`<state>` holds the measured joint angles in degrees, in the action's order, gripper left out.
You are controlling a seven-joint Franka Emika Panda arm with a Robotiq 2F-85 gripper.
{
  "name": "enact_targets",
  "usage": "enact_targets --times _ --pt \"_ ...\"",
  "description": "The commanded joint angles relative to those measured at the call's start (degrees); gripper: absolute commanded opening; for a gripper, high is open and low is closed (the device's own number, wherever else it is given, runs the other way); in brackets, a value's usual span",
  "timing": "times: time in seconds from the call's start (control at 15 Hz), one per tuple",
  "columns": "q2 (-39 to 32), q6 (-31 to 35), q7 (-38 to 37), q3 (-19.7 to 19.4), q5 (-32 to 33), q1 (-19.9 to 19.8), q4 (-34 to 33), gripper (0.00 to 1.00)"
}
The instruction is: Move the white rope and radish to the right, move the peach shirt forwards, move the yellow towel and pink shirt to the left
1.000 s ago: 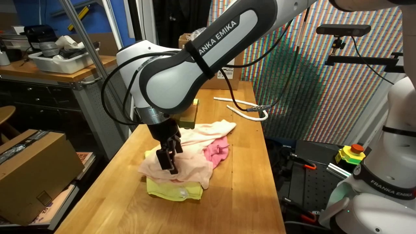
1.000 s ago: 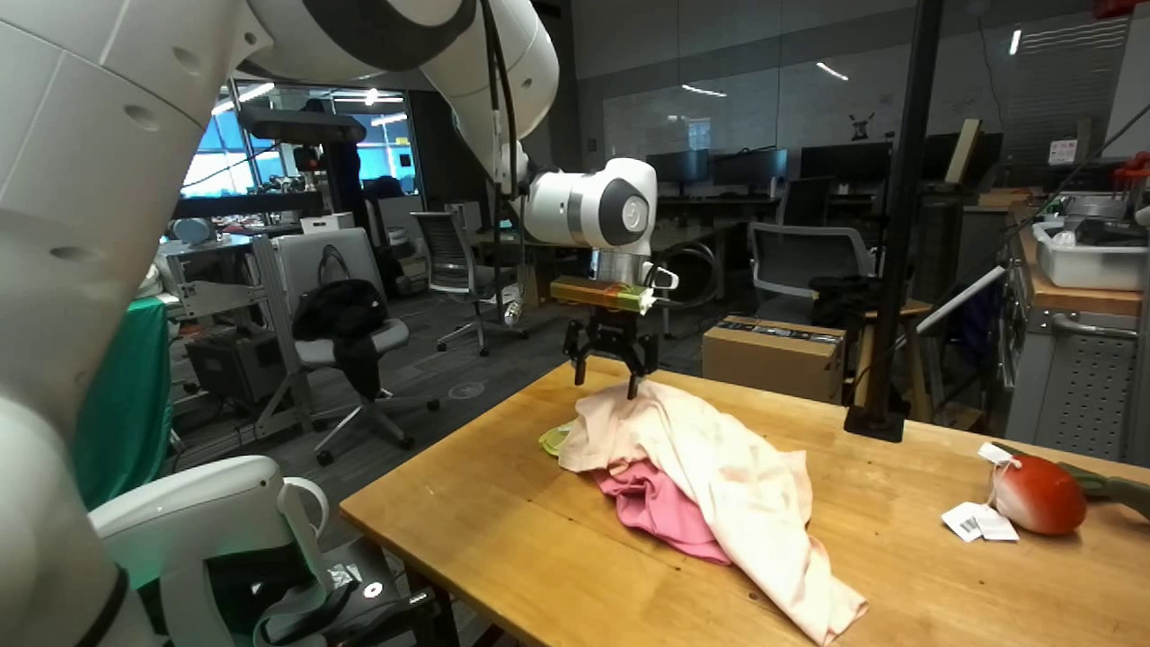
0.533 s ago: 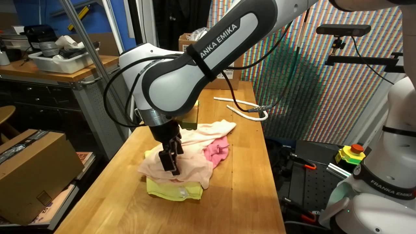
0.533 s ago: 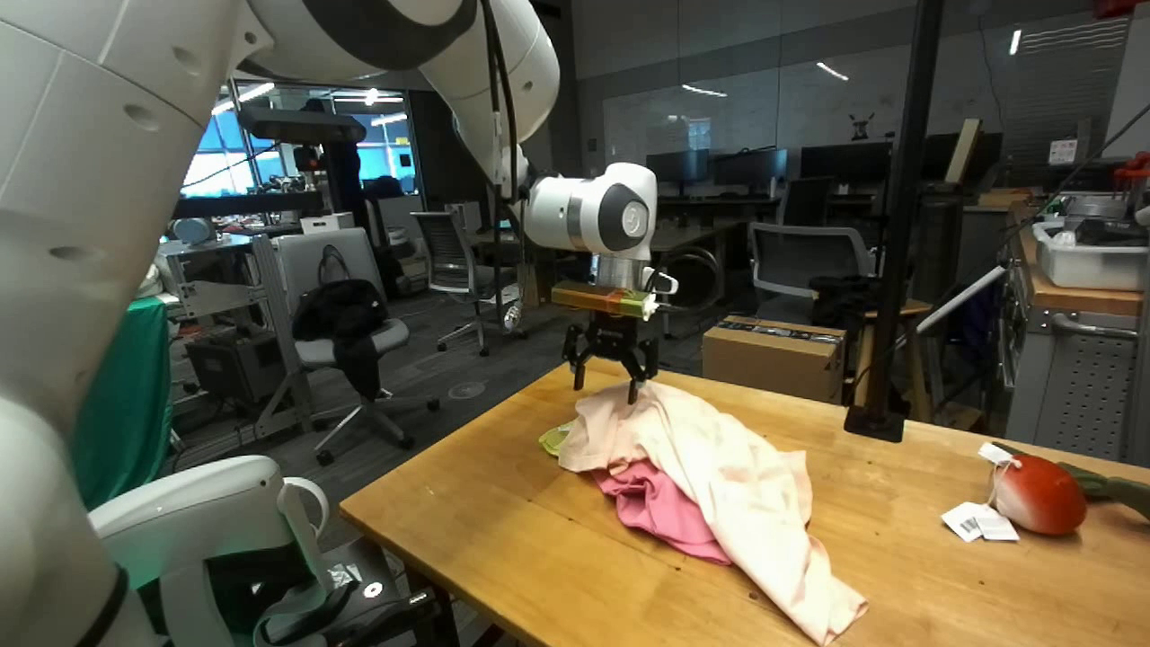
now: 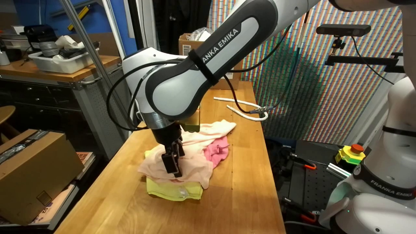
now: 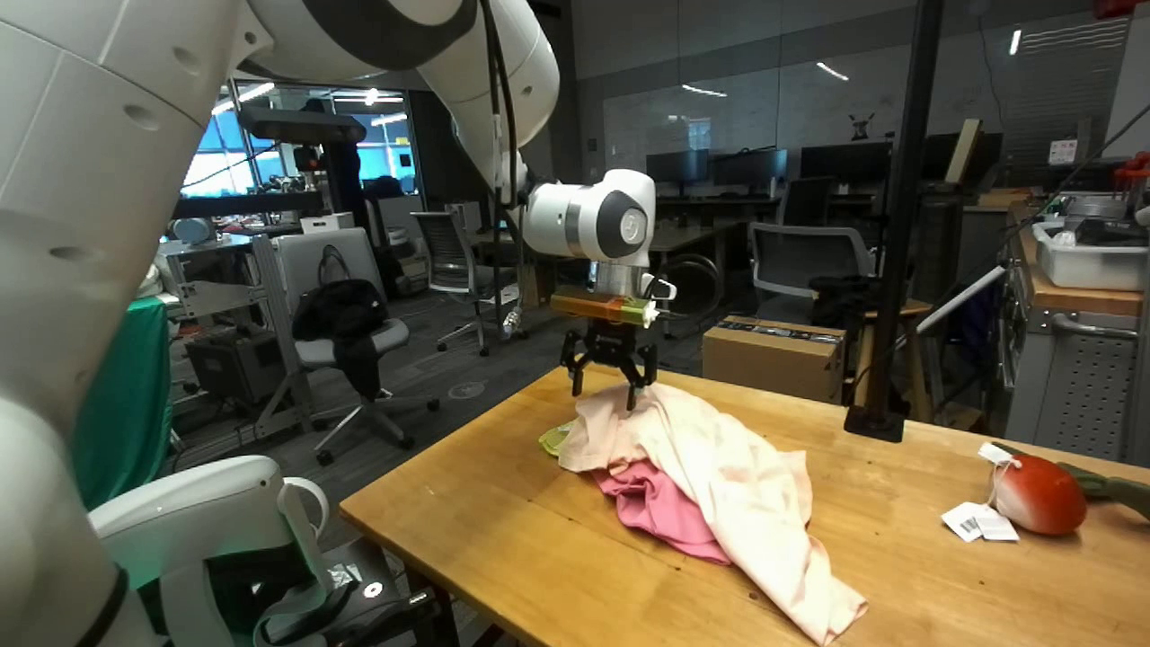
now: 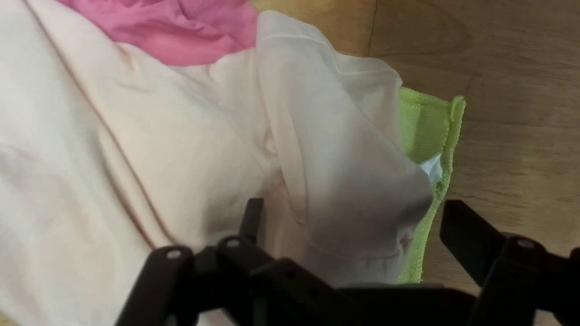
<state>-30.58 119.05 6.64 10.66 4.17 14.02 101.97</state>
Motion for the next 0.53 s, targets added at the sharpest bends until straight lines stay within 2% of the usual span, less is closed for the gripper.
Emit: enact_targets --times 0.0,0.27,0.33,0.4,0.47 --pt "1.62 2.61 2.0 0.18 0.62 -0.61 2.51 1.0" --pt "1.7 4.79 2.8 0.14 0.82 -0.8 3.85 1.0" --pt "1.82 5.25 2.96 0.13 0.96 -0.8 4.15 0.93" --pt "1.91 5.76 2.96 0.1 1.06 -0.8 4.45 0.72" --pt "2.01 6.28 2.89 0.08 1.16 -0.8 4.63 0.68"
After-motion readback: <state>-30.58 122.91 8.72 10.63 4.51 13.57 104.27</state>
